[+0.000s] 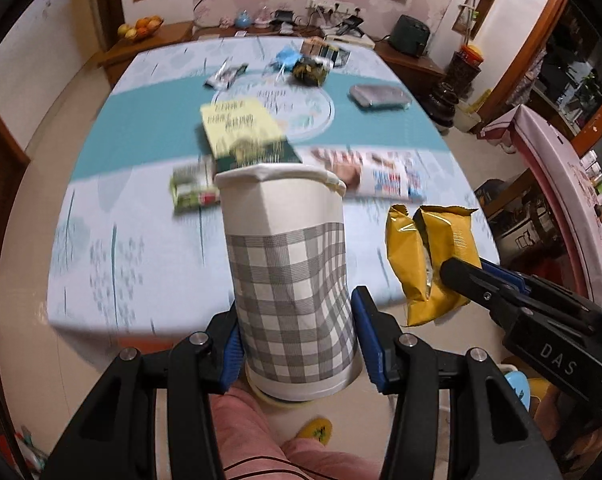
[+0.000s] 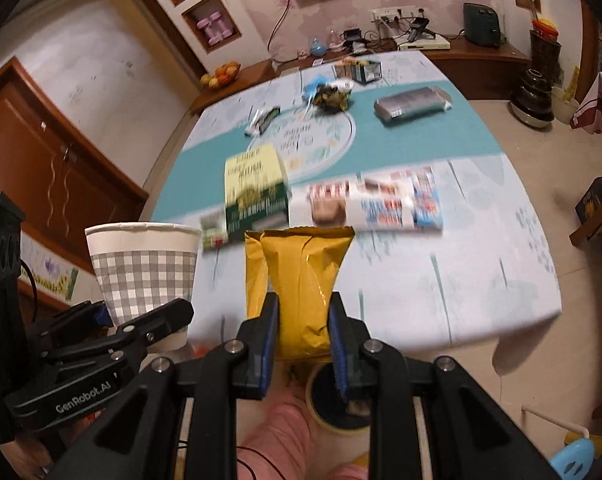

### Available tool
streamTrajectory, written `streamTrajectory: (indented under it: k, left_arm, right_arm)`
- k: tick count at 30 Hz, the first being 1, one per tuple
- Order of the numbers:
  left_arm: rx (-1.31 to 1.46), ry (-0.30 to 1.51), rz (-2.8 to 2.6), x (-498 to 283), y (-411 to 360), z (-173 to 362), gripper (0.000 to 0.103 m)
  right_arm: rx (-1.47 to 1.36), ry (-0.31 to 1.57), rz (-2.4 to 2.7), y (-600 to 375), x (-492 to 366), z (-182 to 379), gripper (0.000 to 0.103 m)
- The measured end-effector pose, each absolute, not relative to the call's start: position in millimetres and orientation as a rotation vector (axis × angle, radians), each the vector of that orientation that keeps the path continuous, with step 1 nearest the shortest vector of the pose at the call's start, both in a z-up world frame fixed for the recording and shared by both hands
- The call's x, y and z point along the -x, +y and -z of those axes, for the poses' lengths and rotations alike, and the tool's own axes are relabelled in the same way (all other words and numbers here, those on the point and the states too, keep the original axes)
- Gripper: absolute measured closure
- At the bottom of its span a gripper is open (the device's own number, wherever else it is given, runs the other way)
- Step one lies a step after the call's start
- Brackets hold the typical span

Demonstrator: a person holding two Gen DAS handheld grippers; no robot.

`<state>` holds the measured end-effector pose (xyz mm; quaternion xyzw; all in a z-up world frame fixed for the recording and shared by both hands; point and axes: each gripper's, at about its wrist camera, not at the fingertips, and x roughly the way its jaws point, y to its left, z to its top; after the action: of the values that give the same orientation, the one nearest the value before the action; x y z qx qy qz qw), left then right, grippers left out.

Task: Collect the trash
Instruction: 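Lift the cup and yellow packet and carry both down over the black bin, then open both tools over the black bin to drop cup and packet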

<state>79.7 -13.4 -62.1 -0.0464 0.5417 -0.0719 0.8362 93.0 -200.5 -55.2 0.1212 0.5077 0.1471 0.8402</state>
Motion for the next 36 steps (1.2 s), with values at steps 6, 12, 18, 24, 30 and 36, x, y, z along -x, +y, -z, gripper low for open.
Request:
streamTrajectory:
  k: [6,12,18,24,30,36]
  left_arm:
    - [0.069,1.182,0.134,-38,-21,82,0.055]
    - [0.065,1.258,0.150,-15,-26,124,0.055]
    - [0.016,1.323,0.170,2,-31,192,0.055]
    - [0.008,1.399,0.169,4,-30,283,0.055]
    - [0.022,1.451,0.163,-5,-27,369,0.054]
    - [0.016,1.463,0.158,-22,-25,441,0.049]
  right_arm:
    - [-0.219,1.114,-0.319,-201,-48,71,0.079]
    - [-0.196,1.156,-0.303,-195,-20,103,0.079]
    - [-0.175,1.227,-0.248,-187,0,166,0.079]
    - [-0.204,1.360,-0.188,-182,11,264,0.079]
    - [-0.248,1.452,-0.131,-182,7,366,0.079]
    - [-0.306,1.488,-0.130,-175,-9,451,0.076]
